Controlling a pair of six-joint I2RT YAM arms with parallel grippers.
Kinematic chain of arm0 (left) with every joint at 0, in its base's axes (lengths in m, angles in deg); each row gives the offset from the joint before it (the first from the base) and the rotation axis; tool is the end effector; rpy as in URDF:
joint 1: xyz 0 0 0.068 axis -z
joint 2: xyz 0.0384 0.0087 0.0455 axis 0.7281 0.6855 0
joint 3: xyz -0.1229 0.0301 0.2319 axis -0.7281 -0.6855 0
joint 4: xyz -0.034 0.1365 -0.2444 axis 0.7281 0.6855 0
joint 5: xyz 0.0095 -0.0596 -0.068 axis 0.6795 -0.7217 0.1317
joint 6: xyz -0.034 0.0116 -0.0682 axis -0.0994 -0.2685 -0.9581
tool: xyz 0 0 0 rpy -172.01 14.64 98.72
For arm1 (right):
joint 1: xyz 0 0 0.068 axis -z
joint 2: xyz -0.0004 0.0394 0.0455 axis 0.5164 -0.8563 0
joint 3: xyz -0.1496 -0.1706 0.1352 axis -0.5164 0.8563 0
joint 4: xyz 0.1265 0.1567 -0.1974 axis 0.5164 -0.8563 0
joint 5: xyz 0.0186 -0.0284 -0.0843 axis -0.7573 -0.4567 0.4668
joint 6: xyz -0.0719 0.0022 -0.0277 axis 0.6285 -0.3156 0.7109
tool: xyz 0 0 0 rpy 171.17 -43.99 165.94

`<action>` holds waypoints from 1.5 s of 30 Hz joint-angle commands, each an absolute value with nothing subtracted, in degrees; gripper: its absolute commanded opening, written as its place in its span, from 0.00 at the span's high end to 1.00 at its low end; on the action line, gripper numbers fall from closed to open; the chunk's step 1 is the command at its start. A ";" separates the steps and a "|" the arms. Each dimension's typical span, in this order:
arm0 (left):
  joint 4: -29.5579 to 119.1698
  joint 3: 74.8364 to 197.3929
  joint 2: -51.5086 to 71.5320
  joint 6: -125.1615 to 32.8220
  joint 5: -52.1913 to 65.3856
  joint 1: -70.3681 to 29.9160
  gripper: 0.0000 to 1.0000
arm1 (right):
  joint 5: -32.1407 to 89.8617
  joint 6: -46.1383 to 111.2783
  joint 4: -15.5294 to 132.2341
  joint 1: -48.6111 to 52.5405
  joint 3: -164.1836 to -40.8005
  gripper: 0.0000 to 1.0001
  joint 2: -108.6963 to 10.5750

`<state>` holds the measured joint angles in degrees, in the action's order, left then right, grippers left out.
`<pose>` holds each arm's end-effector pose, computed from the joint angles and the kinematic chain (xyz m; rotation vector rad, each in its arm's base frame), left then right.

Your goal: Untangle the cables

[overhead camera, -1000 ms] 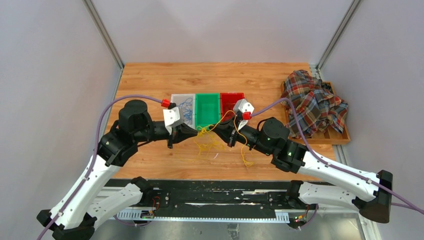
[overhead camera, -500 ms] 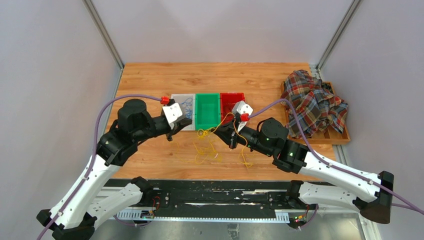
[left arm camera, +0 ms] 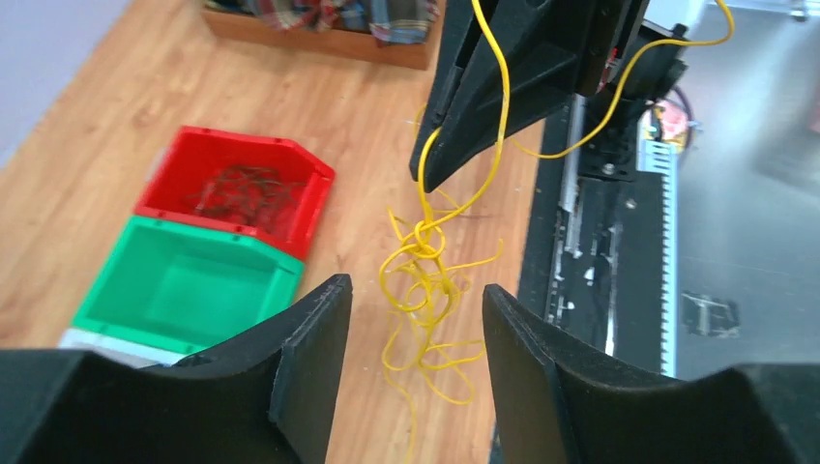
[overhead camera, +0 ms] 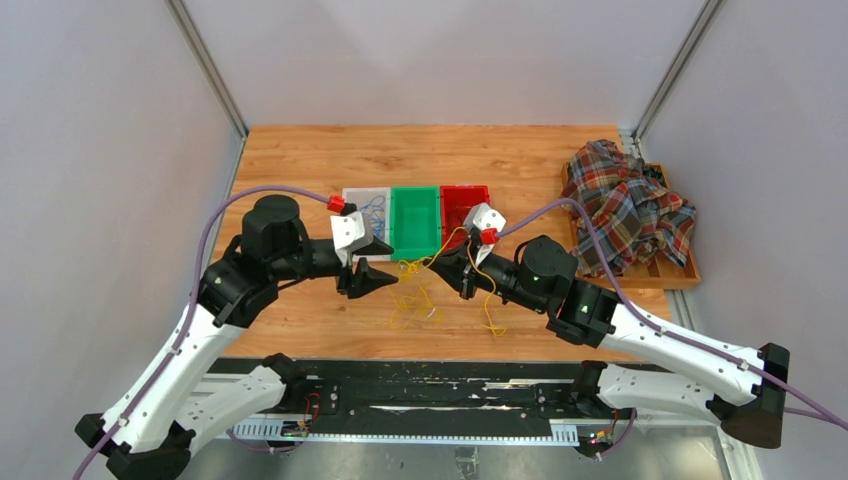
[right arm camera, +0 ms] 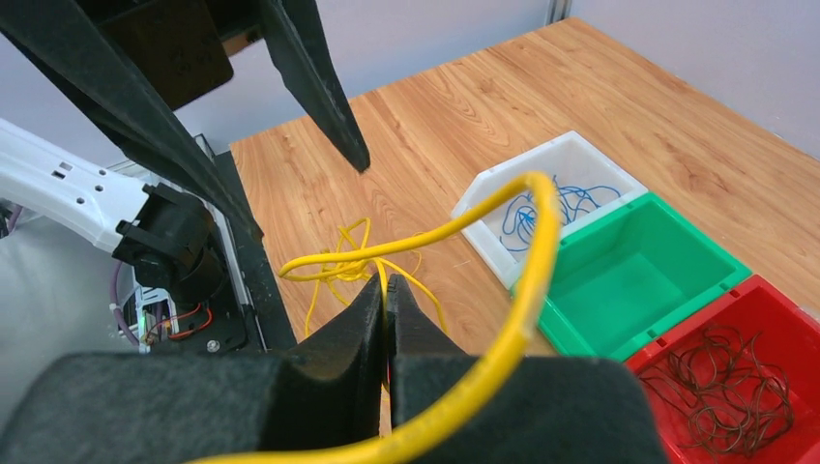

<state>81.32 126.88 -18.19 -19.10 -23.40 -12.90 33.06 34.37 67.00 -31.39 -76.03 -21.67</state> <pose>0.1486 -0.1486 0.3906 1.1938 1.4935 -0.8474 0.1253 0.2492 0.3663 -0.8095 1.3706 0.9799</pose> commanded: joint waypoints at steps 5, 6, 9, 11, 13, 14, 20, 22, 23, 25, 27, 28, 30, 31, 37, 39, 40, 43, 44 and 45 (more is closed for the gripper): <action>82.12 126.48 -15.51 -20.42 -31.79 -13.33 0.46 | 28.43 35.17 68.01 -30.08 -78.76 0.99 -21.35; 82.67 126.56 -15.15 -19.95 -33.17 -13.32 0.47 | 27.93 35.10 68.03 -30.08 -78.84 0.99 -21.33; 84.47 126.91 -13.82 -19.28 -35.89 -13.33 0.51 | 27.20 35.16 67.75 -30.08 -79.15 0.99 -21.18; 85.26 127.12 -13.29 -18.89 -36.77 -13.33 0.57 | 27.16 35.17 67.68 -30.04 -79.19 0.99 -21.01; 86.59 127.37 -13.50 -17.29 -37.58 -13.33 0.65 | 27.15 35.10 67.61 -30.01 -79.24 0.99 -20.73; 87.07 127.35 -13.72 -16.97 -37.83 -13.33 0.68 | 27.10 35.04 67.56 -30.00 -79.24 0.99 -20.67; 87.57 126.90 -15.08 -15.60 -37.19 -13.33 0.81 | 26.81 34.45 67.59 -29.99 -79.33 0.99 -20.45; 83.74 125.98 -15.56 -19.37 -35.27 -13.33 0.85 | 26.32 34.08 67.86 -30.01 -79.49 1.00 -20.60; 81.52 125.51 -15.88 -21.97 -34.58 -13.30 0.86 | 26.18 33.99 67.87 -29.99 -79.56 1.00 -20.74; 77.53 124.50 -16.62 -25.66 -33.84 -13.33 0.89 | 26.19 33.79 68.03 -29.99 -79.51 0.99 -20.89; 74.06 122.96 -17.55 -29.42 -30.95 -13.28 0.95 | 26.17 33.45 68.54 -29.99 -79.17 0.99 -20.76; 72.98 122.38 -17.98 -30.71 -29.30 -13.28 0.98 | 26.20 33.20 68.75 -29.99 -79.03 1.00 -20.72; 72.54 121.74 -18.70 -30.84 -27.70 -13.25 0.99 | 26.45 32.99 69.04 -30.00 -78.87 0.99 -20.63; 72.88 121.38 -18.99 -29.89 -26.71 -13.25 1.00 | 26.47 32.97 69.03 -29.99 -78.81 0.99 -20.55; 72.02 120.85 -20.49 -27.09 -11.06 -13.24 1.00 | 25.79 32.72 68.64 -29.99 -79.02 0.99 -21.08; 69.16 120.01 -21.72 -27.97 -9.07 -13.24 0.99 | 25.61 32.26 68.53 -29.99 -79.02 0.99 -21.70; 68.03 119.63 -22.27 -28.15 -8.86 -13.24 0.99 | 25.53 31.96 68.59 -29.99 -78.88 0.99 -22.07; 66.35 119.43 -23.28 -28.76 -10.77 -13.24 1.00 | 25.90 30.72 69.04 -29.99 -78.11 1.00 -22.97; 66.25 119.67 -23.46 -28.58 -11.58 -13.24 0.99 | 26.04 30.36 69.05 -29.99 -77.84 0.99 -23.34; 66.02 120.00 -23.60 -28.57 -12.50 -13.24 0.99 | 26.28 29.96 69.20 -29.99 -77.41 0.99 -23.60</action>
